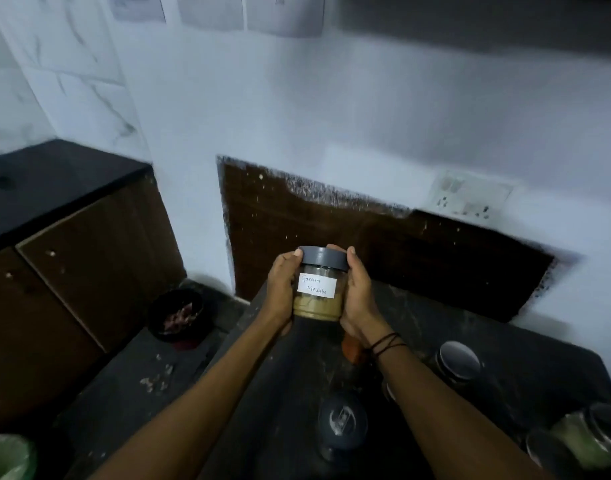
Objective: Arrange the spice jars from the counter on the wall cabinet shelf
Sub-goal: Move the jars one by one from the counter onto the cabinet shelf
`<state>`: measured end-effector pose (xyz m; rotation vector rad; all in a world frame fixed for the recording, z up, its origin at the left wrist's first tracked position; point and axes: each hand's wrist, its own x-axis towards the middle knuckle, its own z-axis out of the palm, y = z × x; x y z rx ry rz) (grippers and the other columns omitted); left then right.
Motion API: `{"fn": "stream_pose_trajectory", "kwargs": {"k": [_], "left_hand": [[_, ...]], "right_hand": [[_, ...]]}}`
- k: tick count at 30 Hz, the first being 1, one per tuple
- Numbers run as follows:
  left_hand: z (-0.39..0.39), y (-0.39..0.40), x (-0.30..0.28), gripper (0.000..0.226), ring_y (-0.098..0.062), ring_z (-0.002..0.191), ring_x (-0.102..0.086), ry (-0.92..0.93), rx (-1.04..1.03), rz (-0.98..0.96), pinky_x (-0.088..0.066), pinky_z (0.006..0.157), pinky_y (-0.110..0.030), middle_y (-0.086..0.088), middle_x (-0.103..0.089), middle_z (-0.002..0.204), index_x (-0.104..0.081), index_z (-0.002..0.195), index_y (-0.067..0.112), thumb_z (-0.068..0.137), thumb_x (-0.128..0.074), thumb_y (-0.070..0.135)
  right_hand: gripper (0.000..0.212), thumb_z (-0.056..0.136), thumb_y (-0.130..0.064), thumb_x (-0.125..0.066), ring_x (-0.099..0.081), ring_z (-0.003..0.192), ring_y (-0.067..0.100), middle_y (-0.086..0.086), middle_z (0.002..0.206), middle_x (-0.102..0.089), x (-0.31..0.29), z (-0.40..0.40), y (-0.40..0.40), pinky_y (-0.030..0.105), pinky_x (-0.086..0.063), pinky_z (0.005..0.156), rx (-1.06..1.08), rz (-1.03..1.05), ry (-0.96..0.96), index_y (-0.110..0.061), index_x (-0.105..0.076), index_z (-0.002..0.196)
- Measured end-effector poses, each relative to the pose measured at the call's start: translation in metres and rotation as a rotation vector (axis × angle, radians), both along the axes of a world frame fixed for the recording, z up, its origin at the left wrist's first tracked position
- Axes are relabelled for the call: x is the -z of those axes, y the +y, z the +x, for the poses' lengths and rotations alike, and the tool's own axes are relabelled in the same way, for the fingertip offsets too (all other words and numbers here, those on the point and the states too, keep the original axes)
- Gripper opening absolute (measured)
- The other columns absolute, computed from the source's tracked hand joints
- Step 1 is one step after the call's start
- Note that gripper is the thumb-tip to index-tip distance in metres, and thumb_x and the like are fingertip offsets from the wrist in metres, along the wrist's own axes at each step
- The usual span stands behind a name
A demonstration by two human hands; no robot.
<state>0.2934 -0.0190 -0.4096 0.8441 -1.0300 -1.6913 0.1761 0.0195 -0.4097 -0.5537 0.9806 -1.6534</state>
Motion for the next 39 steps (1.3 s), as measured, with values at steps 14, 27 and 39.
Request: {"fn": "stream_pose_trajectory", "kwargs": {"k": [14,27,39], "left_hand": [[-0.037,-0.062,-0.245,0.027,-0.017,0.08,-0.069,0.173,-0.05,-0.479,-0.055,0.062,-0.03,-0.003,-0.07,0.089,-0.063,0.104,0.012,0.097,-0.055,0.037],[-0.059,-0.081,-0.355,0.027,-0.018,0.084,-0.069,0.229,-0.219,-0.593,-0.059,0.074,-0.039,-0.005,-0.073,0.098,-0.066,0.099,0.019,0.091,-0.065,0.045],[-0.099,-0.135,-0.436,0.033,-0.02,0.087,-0.066,-0.107,-0.583,-0.887,-0.055,0.08,-0.041,0.0,-0.072,0.092,-0.071,0.095,0.018,0.101,-0.048,0.041]], "right_hand": [[0.039,0.079,-0.034,-0.058,-0.066,0.092,0.028,0.01,0.107,-0.064,-0.242,-0.03,-0.045,0.047,-0.055,0.076,0.177,-0.484,0.347,-0.018,-0.048,0.114],[0.021,0.096,-0.038,-0.046,-0.069,0.09,0.012,-0.002,0.102,-0.071,-0.345,-0.032,-0.054,0.022,-0.054,0.065,0.381,-0.563,0.708,-0.039,-0.065,0.105],[0.029,0.088,-0.022,-0.068,-0.064,0.09,0.003,-0.006,0.108,-0.063,-0.416,-0.073,-0.113,0.015,-0.054,0.071,0.623,-0.495,0.843,-0.026,-0.052,0.112]]}}
